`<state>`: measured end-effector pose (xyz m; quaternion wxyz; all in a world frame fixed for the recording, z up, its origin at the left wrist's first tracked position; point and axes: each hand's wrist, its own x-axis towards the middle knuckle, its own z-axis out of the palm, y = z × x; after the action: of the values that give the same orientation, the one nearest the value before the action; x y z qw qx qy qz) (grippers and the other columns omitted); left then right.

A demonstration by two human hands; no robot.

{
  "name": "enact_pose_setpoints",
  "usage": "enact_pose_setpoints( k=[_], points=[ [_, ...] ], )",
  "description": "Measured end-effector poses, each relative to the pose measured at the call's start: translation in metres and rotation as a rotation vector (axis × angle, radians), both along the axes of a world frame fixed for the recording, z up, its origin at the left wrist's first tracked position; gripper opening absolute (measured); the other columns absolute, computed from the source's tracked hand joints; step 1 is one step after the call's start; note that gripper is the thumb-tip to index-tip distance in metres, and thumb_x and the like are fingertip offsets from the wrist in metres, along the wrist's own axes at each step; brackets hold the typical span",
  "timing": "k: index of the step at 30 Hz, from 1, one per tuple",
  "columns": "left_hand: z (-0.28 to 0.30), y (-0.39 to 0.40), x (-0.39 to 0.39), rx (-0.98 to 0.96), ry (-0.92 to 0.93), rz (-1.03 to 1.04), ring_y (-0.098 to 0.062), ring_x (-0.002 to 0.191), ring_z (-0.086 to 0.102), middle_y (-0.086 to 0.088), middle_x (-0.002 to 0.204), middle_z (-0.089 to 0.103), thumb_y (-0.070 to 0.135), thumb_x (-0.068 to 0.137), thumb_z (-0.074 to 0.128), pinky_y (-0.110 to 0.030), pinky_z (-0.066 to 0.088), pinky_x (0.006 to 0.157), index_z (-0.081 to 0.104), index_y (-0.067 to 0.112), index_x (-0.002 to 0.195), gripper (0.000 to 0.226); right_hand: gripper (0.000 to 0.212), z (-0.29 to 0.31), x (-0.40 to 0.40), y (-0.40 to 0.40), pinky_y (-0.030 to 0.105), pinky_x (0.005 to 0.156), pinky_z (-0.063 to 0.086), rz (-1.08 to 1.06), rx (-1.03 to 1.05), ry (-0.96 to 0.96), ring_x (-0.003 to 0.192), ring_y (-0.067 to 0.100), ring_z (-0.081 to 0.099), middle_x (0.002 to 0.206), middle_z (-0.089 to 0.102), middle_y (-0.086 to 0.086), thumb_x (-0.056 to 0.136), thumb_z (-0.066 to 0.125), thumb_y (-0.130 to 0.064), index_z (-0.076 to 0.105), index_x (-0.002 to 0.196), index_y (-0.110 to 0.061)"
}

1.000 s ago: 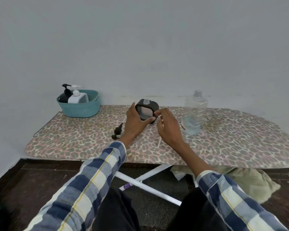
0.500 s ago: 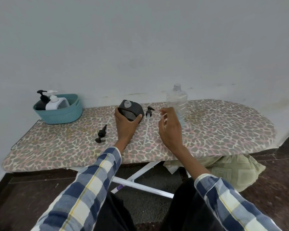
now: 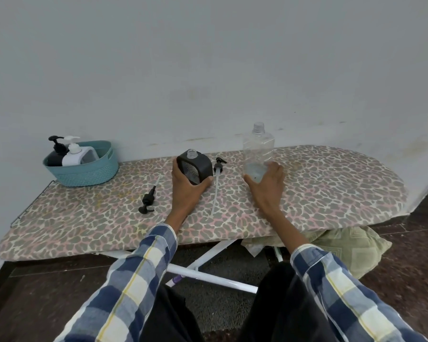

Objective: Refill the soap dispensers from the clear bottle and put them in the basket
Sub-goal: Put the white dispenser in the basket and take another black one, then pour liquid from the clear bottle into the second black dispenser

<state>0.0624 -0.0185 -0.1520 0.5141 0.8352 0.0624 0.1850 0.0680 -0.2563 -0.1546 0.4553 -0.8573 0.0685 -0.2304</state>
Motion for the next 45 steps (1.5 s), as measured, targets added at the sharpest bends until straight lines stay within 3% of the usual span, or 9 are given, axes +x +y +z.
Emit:
enact_pose_setpoints(
  k=[4,7,10,15,22,28,35,41,45],
  points=[
    [-0.001,0.000,0.000,0.049,0.012,-0.012,-0.022,0.157,0.034,0.002,0.172,0.029,0.064,0.075,0.091,-0.047,0.036,0.127,0.008,0.032,0.171,0.130,0.080,0.006,0.015,0.001,0.047,0.106,0.050,0.091,0.001,0.001,0.131,0.030,0.056,0.145,0.056,0.008,0.086,0.084,-0.049,0.043,0.146,-0.015],
    [0.003,-0.001,-0.001,0.067,0.009,-0.032,-0.022,0.152,0.040,-0.001,0.168,0.034,0.045,0.093,0.082,-0.045,0.039,0.126,0.018,0.025,0.171,0.102,0.085,0.007,0.023,0.004,0.044,0.108,0.048,0.099,-0.043,-0.027,0.133,0.029,0.054,0.148,0.055,0.008,0.087,0.085,-0.048,0.042,0.152,-0.015],
    [0.006,-0.003,-0.004,0.009,-0.026,-0.007,-0.021,0.136,0.055,-0.003,0.154,0.046,0.031,0.098,0.077,-0.038,0.052,0.110,0.038,0.022,0.161,0.074,0.082,0.003,0.025,0.003,0.044,0.102,0.051,0.113,-0.088,-0.057,0.126,0.027,0.056,0.140,0.057,0.006,0.084,0.087,-0.048,0.044,0.146,-0.018],
    [0.008,-0.003,-0.004,-0.059,-0.003,0.054,-0.013,0.121,0.064,0.002,0.141,0.054,0.051,0.086,0.086,-0.032,0.056,0.100,0.041,0.024,0.147,0.080,0.085,-0.004,0.024,0.002,0.049,0.103,0.051,0.082,-0.134,-0.082,0.129,0.029,0.052,0.143,0.053,0.008,0.085,0.086,-0.049,0.039,0.149,-0.017],
    [0.013,0.005,-0.007,-0.227,-0.035,0.079,-0.003,0.093,0.061,0.007,0.113,0.062,0.018,0.104,0.066,-0.024,0.048,0.077,0.045,0.021,0.133,0.036,0.081,-0.003,0.025,0.001,0.047,0.104,0.046,0.097,-0.141,-0.096,0.131,0.031,0.048,0.145,0.055,0.006,0.086,0.085,-0.046,0.041,0.149,-0.019],
    [0.015,0.013,-0.006,-0.042,0.041,-0.046,-0.014,0.109,0.060,0.000,0.129,0.056,0.009,0.095,0.077,-0.008,0.046,0.072,0.031,0.023,0.133,0.062,0.076,-0.004,0.026,0.001,0.050,0.102,0.049,0.106,-0.225,-0.179,0.124,0.028,0.044,0.138,0.054,0.005,0.081,0.090,-0.031,0.047,0.143,-0.020],
    [0.007,0.023,-0.008,-0.290,-0.054,-0.079,-0.013,0.112,0.070,0.003,0.122,0.070,0.023,0.096,0.082,-0.036,0.059,0.097,0.056,0.033,0.125,0.041,0.079,-0.001,0.019,0.001,0.044,0.101,0.048,0.105,-0.278,-0.215,0.127,0.030,0.042,0.138,0.054,0.004,0.082,0.090,-0.017,0.049,0.149,-0.021],
    [0.008,0.034,-0.004,-0.424,-0.015,-0.136,-0.023,0.127,0.065,-0.007,0.135,0.067,0.016,0.100,0.077,-0.045,0.053,0.113,0.044,0.027,0.153,0.064,0.078,-0.001,0.021,0.001,0.042,0.099,0.050,0.068,-0.294,-0.176,0.132,0.030,0.041,0.142,0.054,0.003,0.084,0.087,-0.021,0.048,0.151,-0.025],
    [0.006,0.037,-0.004,-0.367,-0.007,-0.126,-0.018,0.128,0.062,0.001,0.134,0.063,0.019,0.106,0.070,-0.054,0.048,0.118,0.038,0.039,0.151,0.059,0.076,0.002,0.019,0.001,0.043,0.100,0.049,0.069,-0.299,-0.166,0.133,0.032,0.040,0.144,0.053,0.004,0.085,0.087,-0.020,0.048,0.151,-0.024]
  ],
)
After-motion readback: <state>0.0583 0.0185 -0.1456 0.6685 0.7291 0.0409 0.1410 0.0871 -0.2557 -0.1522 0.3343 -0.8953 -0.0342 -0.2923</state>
